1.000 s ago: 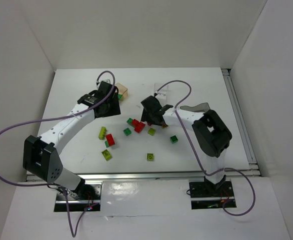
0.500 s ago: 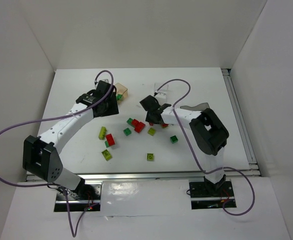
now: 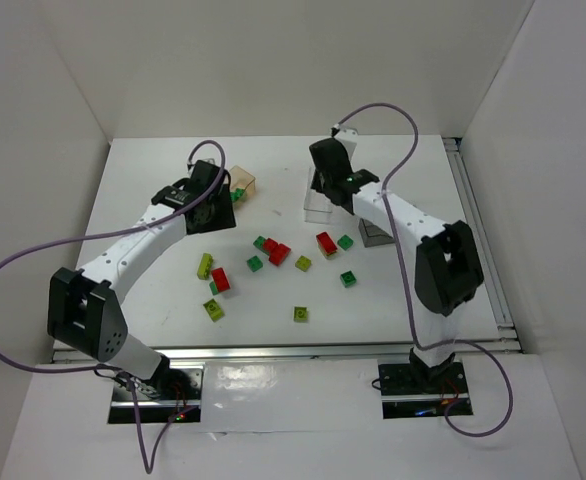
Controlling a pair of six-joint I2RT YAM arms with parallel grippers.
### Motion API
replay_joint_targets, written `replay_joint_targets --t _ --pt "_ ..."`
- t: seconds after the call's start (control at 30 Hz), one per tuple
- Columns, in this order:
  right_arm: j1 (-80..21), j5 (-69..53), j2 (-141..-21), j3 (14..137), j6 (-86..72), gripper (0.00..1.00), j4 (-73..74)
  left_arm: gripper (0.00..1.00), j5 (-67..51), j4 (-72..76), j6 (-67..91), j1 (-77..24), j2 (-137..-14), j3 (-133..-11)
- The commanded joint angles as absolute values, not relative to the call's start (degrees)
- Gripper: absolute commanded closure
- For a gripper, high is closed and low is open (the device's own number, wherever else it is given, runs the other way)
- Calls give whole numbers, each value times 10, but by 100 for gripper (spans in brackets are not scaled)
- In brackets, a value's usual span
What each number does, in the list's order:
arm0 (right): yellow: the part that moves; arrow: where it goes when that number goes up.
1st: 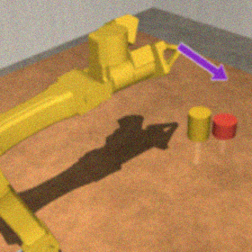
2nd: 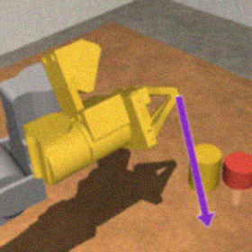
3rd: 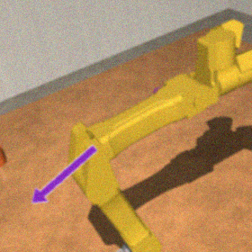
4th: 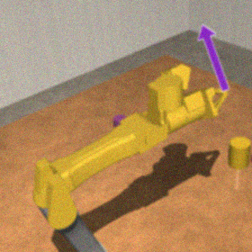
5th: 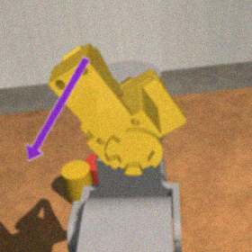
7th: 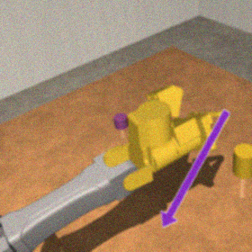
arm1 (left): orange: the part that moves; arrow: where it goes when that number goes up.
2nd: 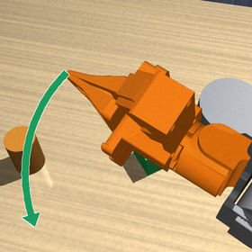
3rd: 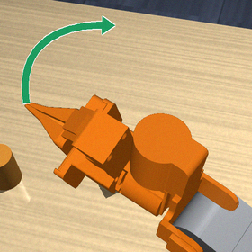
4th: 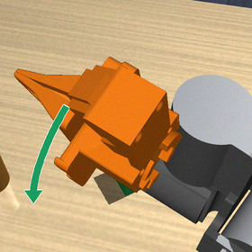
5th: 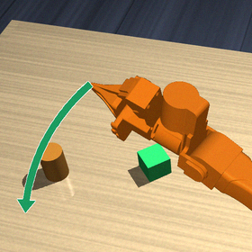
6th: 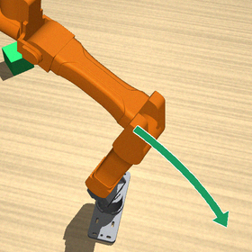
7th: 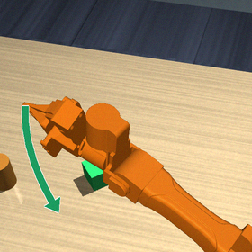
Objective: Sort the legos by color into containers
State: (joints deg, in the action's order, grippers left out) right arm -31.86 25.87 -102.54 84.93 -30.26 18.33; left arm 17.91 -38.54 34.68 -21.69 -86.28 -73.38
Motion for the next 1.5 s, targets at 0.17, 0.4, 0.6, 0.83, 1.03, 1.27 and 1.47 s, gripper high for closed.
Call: replay_joint_targets --t 0.17,0.4,0.6,0.83,1.03,1.27,1.47 --pt "-260 187 -1185 968 -245 61 189 26 178 -383 335 -191 -850 -733" --pt "-260 146 -1184 953 -245 31 162 26 167 -383 335 -185 -850 -723" --pt "-266 106 -1184 941 -245 31 162 26 156 -378 335 -185 -850 -722" --pt "-279 12 -1196 936 -265 29 162 26 150 -373 335 -185 -850 -705" --pt "-306 -36 -1201 947 -252 29 178 26 150 -367 330 -185 -850 -700" --pt "-331 -179 -1201 959 -236 29 163 26 150 -367 330 -185 -850 -700" --pt "-338 -55 -1116 907 -215 29 165 26 156 -367 330 -185 -831 -688"
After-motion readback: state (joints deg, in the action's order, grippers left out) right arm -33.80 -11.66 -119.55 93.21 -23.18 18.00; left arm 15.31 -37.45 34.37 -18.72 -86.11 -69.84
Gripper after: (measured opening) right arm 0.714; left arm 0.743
